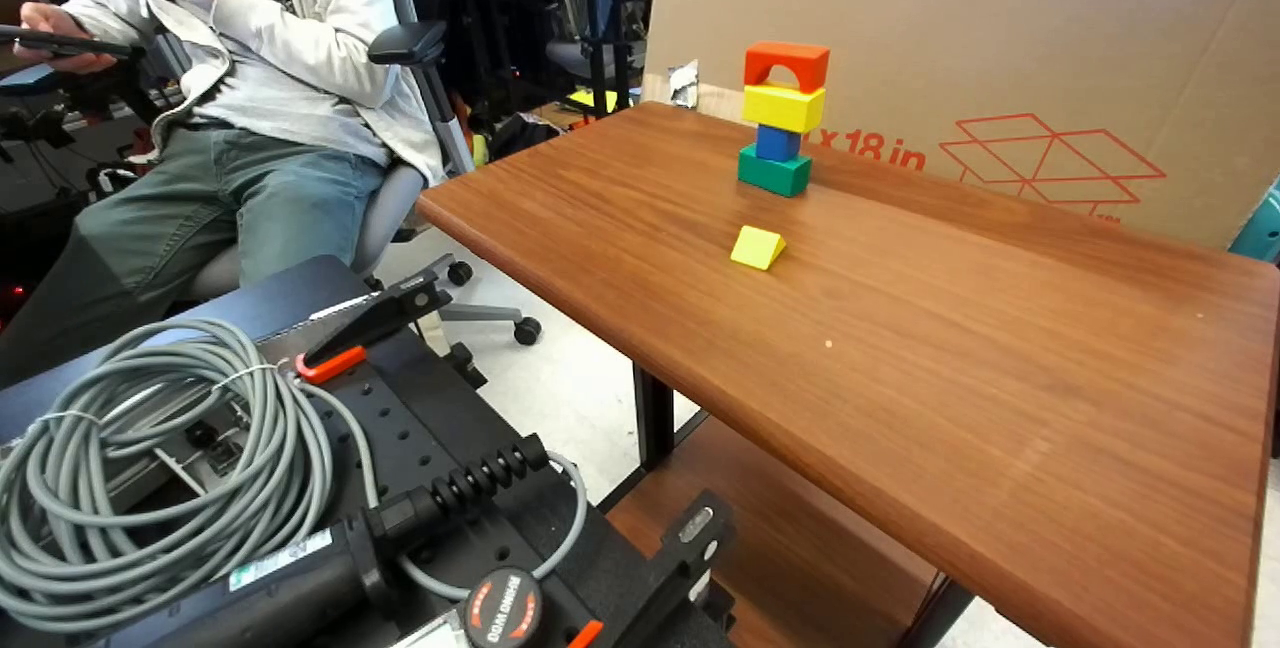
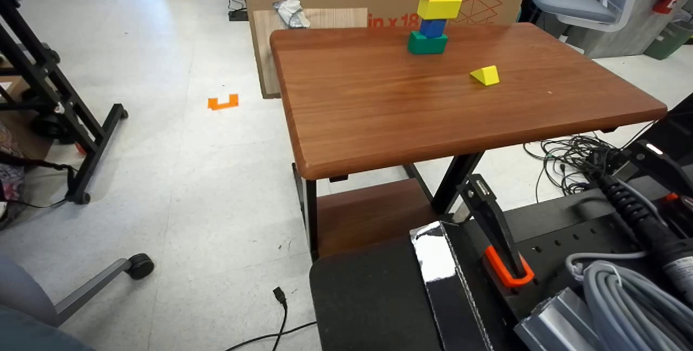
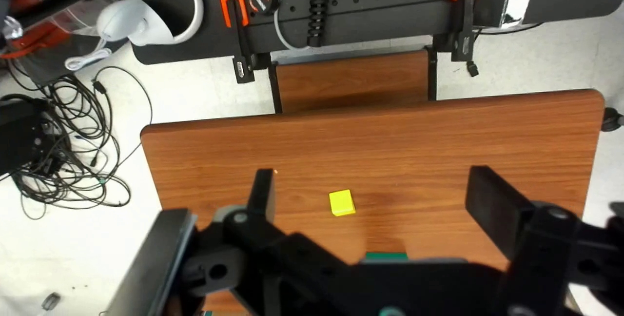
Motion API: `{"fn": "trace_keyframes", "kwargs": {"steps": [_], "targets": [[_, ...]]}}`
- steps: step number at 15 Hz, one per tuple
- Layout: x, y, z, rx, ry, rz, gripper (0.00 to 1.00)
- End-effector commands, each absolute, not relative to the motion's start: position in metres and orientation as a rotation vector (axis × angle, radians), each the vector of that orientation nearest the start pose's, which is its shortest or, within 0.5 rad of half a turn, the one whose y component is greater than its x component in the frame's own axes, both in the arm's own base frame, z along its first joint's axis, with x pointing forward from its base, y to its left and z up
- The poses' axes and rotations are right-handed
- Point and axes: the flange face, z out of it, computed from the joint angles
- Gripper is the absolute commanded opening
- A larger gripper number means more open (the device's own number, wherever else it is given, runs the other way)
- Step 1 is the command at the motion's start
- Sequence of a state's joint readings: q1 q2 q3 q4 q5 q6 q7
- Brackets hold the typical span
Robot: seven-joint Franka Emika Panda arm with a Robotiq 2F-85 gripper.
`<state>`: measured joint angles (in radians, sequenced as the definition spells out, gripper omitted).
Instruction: Put the triangular block on the top of the tower
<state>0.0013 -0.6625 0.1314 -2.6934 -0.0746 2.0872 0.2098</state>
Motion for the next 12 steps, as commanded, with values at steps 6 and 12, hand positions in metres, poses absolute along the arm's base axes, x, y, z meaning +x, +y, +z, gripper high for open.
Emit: {"fn": "trace_keyframes", "kwargs": {"steps": [6, 12], "targets": [[0.424, 0.02, 0.336, -3.218, -0.026, -0.214, 1.0], [0.47, 0.003, 0.274, -3.228, -0.112, -0.161, 1.0]]}}
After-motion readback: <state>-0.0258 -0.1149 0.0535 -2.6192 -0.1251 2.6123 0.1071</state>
